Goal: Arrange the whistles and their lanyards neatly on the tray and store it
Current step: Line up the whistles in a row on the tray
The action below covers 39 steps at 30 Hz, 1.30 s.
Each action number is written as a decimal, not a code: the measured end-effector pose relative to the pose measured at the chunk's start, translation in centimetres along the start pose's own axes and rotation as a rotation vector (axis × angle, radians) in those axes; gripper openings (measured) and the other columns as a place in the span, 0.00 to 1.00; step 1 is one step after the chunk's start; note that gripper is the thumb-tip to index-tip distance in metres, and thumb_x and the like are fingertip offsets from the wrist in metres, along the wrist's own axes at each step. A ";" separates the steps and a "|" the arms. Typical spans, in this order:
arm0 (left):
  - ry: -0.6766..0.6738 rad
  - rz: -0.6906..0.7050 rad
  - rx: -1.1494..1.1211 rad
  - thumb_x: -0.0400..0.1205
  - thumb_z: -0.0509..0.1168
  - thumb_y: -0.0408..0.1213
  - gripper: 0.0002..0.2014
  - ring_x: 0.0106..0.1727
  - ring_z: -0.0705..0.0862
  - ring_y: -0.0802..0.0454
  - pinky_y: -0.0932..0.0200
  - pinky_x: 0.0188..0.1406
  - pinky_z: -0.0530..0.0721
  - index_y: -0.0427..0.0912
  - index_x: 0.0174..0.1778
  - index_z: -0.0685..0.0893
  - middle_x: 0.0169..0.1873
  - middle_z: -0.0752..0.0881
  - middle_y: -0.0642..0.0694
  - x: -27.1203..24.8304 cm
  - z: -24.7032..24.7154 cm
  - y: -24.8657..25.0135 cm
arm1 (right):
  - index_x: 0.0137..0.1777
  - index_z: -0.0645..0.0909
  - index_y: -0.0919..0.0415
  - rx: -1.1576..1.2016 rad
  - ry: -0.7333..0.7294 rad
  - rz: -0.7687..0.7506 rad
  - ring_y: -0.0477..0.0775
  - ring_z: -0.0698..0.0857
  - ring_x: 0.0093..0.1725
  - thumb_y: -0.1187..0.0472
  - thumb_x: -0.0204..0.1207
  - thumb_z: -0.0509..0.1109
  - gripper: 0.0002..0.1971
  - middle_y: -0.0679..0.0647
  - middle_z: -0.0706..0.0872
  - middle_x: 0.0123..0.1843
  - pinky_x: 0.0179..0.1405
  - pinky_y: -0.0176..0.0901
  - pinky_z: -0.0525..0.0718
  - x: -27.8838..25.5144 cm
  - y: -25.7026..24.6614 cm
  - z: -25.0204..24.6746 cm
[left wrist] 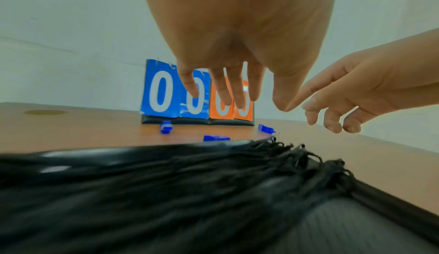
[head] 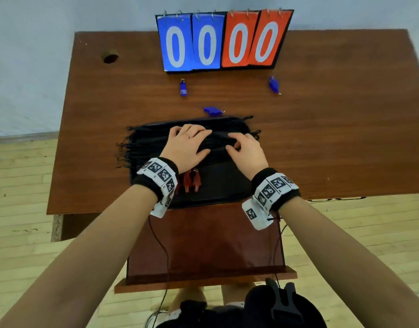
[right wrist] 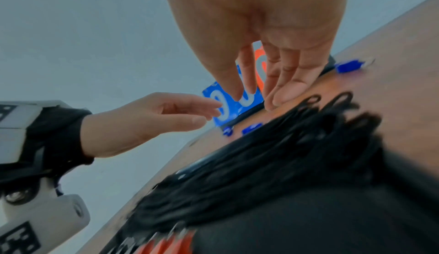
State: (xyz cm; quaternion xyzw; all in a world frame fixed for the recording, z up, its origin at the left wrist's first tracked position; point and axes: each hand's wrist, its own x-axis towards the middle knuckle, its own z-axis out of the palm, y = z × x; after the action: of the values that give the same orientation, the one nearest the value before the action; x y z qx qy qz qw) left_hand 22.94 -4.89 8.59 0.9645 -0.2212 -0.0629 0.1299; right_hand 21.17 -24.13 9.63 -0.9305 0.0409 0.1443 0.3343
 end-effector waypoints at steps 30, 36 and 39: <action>-0.110 -0.181 -0.321 0.84 0.58 0.43 0.24 0.72 0.70 0.45 0.44 0.71 0.70 0.49 0.77 0.67 0.71 0.73 0.45 23.4 3.9 8.3 | 0.65 0.79 0.56 0.077 -0.032 0.002 0.56 0.83 0.60 0.60 0.77 0.69 0.17 0.56 0.84 0.62 0.59 0.46 0.80 17.6 10.6 -11.0; -0.017 -0.100 -0.608 0.83 0.62 0.43 0.15 0.59 0.82 0.54 0.56 0.62 0.79 0.46 0.64 0.82 0.57 0.85 0.49 19.2 1.3 8.9 | 0.56 0.76 0.59 0.265 -0.045 -0.068 0.48 0.81 0.51 0.59 0.75 0.73 0.13 0.53 0.85 0.52 0.43 0.32 0.79 12.0 8.1 -11.9; 0.007 -0.163 -0.732 0.82 0.64 0.42 0.09 0.49 0.85 0.56 0.67 0.49 0.81 0.43 0.52 0.86 0.45 0.88 0.50 16.2 0.2 8.6 | 0.56 0.78 0.60 0.293 -0.060 -0.101 0.46 0.81 0.49 0.60 0.73 0.75 0.14 0.50 0.84 0.50 0.41 0.24 0.73 9.5 6.6 -11.5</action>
State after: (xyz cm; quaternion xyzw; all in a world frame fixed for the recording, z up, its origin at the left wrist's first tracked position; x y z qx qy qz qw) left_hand 33.86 -19.61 9.80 0.8689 -0.1059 -0.1446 0.4615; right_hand 31.84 -36.31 11.24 -0.8678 0.0046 0.1476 0.4744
